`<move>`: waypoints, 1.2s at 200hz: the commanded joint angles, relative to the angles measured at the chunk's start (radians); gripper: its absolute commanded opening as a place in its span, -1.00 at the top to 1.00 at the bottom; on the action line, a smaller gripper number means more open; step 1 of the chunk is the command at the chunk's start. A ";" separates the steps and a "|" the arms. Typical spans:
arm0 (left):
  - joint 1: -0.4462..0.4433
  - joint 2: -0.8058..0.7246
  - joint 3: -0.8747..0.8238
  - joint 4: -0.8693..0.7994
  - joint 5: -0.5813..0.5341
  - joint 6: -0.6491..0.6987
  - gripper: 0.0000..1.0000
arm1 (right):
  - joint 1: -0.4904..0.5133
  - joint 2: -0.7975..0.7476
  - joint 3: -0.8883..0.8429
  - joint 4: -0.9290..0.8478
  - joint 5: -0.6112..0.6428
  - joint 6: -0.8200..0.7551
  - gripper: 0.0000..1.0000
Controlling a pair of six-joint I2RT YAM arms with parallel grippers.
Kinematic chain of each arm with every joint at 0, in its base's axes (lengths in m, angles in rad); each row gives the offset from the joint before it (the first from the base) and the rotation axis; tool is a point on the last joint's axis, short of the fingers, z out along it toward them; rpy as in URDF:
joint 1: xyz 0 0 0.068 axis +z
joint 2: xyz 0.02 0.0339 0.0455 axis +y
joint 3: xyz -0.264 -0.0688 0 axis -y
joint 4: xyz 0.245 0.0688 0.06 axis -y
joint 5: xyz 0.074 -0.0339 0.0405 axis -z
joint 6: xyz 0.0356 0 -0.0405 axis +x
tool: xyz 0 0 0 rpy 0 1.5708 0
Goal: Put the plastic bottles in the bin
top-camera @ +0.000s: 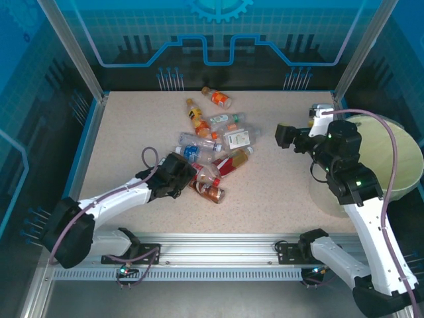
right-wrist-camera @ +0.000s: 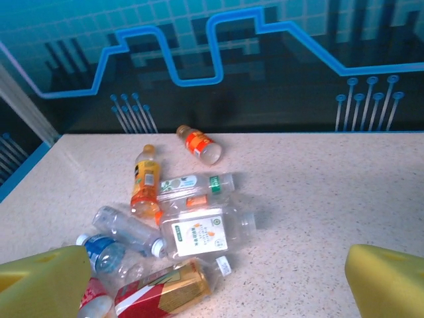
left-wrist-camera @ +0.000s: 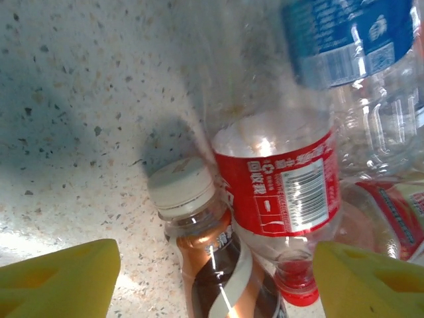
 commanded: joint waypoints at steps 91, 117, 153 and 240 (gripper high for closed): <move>-0.057 0.195 -0.018 0.082 0.082 -0.065 -0.20 | 0.165 0.075 -0.015 -0.007 0.073 -0.080 -1.00; -0.072 0.259 -0.002 0.098 0.078 -0.063 -0.26 | 0.178 0.078 -0.030 0.002 0.078 -0.090 -1.00; -0.085 0.326 0.002 0.128 0.072 -0.062 -0.19 | 0.180 0.082 -0.051 0.031 0.073 -0.091 -1.00; -0.092 0.234 -0.094 0.424 0.048 0.038 0.20 | 0.179 0.069 -0.058 0.038 0.045 -0.140 -0.99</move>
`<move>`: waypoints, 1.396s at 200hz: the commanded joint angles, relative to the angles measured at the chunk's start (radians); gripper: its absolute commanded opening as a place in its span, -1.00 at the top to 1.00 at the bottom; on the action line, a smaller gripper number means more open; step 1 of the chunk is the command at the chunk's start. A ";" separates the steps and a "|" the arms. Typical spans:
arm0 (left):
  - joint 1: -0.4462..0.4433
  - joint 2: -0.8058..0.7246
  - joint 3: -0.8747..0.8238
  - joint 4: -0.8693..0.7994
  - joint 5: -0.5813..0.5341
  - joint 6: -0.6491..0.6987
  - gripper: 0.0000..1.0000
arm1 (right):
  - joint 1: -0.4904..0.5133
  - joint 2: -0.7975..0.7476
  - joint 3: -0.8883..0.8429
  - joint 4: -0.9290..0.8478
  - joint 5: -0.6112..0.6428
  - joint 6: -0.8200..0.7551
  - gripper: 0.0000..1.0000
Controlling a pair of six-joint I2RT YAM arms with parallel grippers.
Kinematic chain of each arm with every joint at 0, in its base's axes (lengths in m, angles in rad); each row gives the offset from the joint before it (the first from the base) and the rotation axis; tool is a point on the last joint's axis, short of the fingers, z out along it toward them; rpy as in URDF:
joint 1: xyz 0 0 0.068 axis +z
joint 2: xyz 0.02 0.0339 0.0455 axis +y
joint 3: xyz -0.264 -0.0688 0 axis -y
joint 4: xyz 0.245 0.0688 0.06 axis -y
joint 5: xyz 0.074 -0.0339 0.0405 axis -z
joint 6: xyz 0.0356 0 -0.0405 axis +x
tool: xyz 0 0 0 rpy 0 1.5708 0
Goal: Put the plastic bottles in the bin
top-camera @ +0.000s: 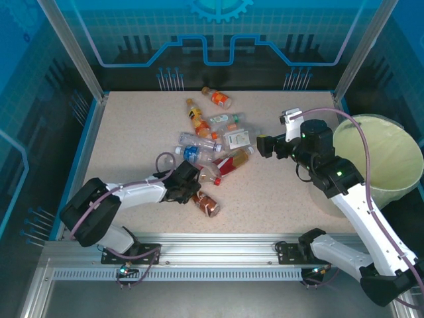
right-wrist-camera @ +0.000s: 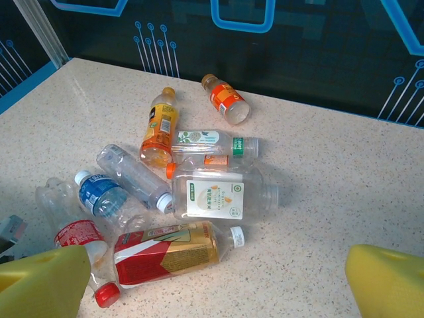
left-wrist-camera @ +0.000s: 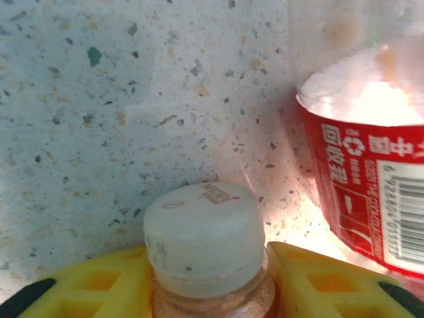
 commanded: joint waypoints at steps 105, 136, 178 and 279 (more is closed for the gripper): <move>-0.029 -0.197 -0.062 0.547 0.018 0.349 0.32 | 0.019 -0.024 -0.044 0.051 -0.094 -0.011 -0.99; -0.029 -0.260 0.030 0.530 0.017 0.500 0.32 | 0.019 -0.022 -0.045 0.060 -0.154 -0.008 -1.00; -0.027 -0.264 0.173 0.572 0.112 0.717 0.31 | 0.018 0.013 -0.029 0.058 -0.381 -0.024 -0.99; -0.026 -0.193 0.319 0.760 0.369 0.797 0.30 | 0.031 0.144 -0.048 0.273 -0.741 0.191 -0.99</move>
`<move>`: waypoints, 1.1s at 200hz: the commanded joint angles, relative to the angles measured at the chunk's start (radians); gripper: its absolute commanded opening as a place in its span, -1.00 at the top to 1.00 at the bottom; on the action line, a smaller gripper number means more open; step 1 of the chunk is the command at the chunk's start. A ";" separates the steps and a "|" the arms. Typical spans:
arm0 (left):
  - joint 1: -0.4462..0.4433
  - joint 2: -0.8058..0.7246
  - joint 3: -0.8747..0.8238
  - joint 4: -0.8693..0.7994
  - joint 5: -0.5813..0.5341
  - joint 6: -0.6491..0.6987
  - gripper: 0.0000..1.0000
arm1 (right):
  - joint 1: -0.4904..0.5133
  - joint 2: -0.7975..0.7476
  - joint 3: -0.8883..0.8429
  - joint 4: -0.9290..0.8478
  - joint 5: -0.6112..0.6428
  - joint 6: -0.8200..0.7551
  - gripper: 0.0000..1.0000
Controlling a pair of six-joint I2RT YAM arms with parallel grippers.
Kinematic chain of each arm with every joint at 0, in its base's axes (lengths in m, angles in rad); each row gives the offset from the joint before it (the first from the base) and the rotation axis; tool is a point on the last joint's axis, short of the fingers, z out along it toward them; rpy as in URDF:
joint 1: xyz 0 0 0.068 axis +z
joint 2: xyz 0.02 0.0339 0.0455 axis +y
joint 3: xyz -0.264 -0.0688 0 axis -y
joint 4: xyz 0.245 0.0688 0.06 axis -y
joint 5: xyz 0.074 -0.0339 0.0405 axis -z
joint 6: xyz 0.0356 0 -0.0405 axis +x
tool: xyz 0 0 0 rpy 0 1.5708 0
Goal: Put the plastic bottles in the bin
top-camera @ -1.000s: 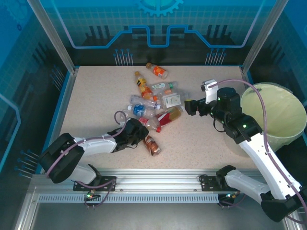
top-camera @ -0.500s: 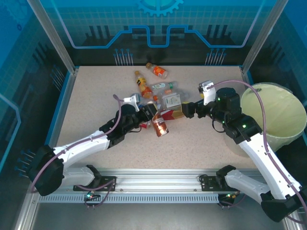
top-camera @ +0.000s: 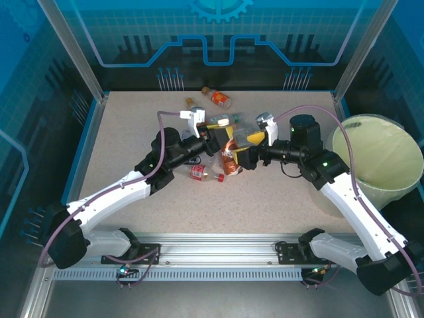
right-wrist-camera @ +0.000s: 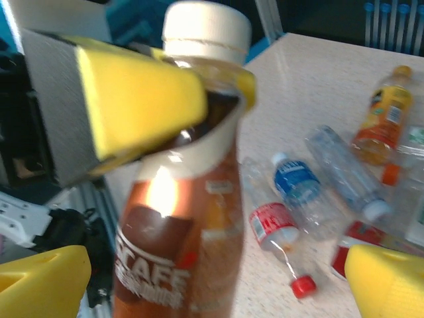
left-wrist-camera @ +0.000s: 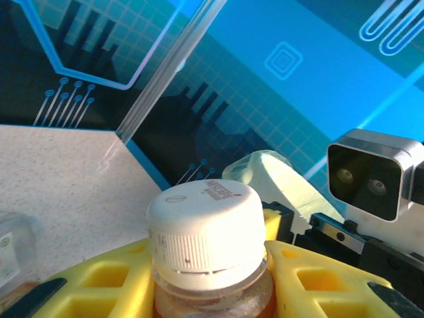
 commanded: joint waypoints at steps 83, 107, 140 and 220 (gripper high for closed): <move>-0.005 0.047 0.025 0.125 0.015 0.015 0.29 | 0.115 0.184 0.090 -0.035 -0.139 0.001 -0.95; -0.004 0.048 0.023 0.118 0.002 0.017 0.29 | 0.115 0.184 0.089 -0.039 -0.075 0.007 -0.60; -0.005 0.055 0.026 0.111 -0.001 0.016 0.29 | 0.115 0.174 0.087 -0.036 -0.063 -0.002 -0.32; 0.014 0.084 0.037 0.079 -0.016 -0.044 -0.19 | 0.100 0.164 0.073 -0.058 0.050 -0.033 0.11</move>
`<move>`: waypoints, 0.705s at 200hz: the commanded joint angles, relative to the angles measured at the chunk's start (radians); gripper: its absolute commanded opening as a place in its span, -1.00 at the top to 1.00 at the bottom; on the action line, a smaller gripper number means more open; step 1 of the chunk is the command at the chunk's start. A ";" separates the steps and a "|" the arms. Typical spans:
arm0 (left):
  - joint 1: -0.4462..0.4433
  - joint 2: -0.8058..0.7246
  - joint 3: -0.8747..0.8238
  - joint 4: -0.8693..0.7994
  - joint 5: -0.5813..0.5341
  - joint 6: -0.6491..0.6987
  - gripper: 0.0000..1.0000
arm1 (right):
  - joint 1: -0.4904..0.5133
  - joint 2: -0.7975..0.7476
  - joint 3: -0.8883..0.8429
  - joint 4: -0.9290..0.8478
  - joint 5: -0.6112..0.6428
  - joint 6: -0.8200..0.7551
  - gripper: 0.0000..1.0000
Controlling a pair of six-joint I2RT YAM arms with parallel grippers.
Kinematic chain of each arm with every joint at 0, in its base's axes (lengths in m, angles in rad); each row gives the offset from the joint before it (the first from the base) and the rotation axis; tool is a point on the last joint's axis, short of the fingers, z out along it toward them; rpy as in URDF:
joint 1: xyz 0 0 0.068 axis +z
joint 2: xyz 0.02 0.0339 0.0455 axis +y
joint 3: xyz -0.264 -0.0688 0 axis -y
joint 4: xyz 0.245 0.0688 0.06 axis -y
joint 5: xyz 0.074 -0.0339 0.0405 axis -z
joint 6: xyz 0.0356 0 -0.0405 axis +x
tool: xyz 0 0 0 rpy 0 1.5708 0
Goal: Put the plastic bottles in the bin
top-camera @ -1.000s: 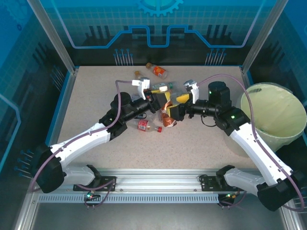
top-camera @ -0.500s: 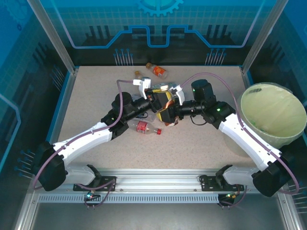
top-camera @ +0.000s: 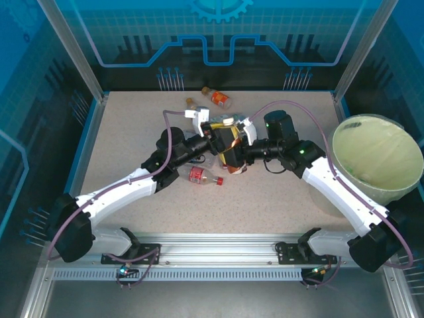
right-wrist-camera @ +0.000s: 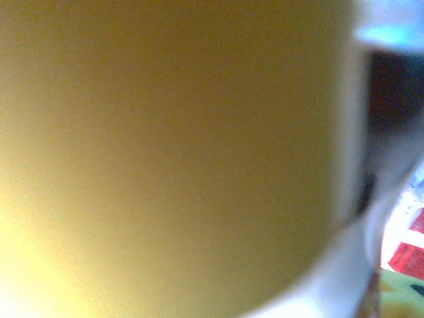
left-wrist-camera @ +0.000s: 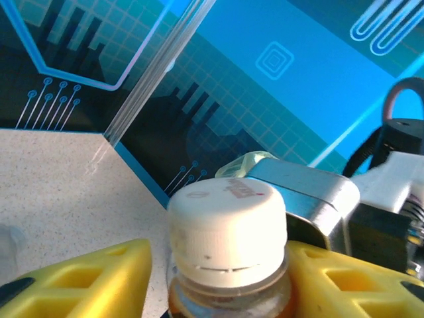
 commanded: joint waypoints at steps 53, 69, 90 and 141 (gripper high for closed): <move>0.082 -0.010 0.024 0.002 0.020 -0.147 -0.72 | -0.085 -0.042 0.030 -0.124 0.152 -0.048 0.26; 0.095 -0.036 0.010 -0.003 0.012 -0.150 -0.94 | -0.118 -0.071 0.044 -0.160 0.184 -0.065 0.27; 0.106 -0.073 -0.013 -0.040 -0.035 -0.129 -0.98 | -0.172 -0.119 0.070 -0.204 0.222 -0.086 0.29; 0.129 -0.120 -0.067 -0.147 -0.135 -0.148 -0.98 | -0.356 -0.222 0.191 -0.342 0.329 -0.160 0.29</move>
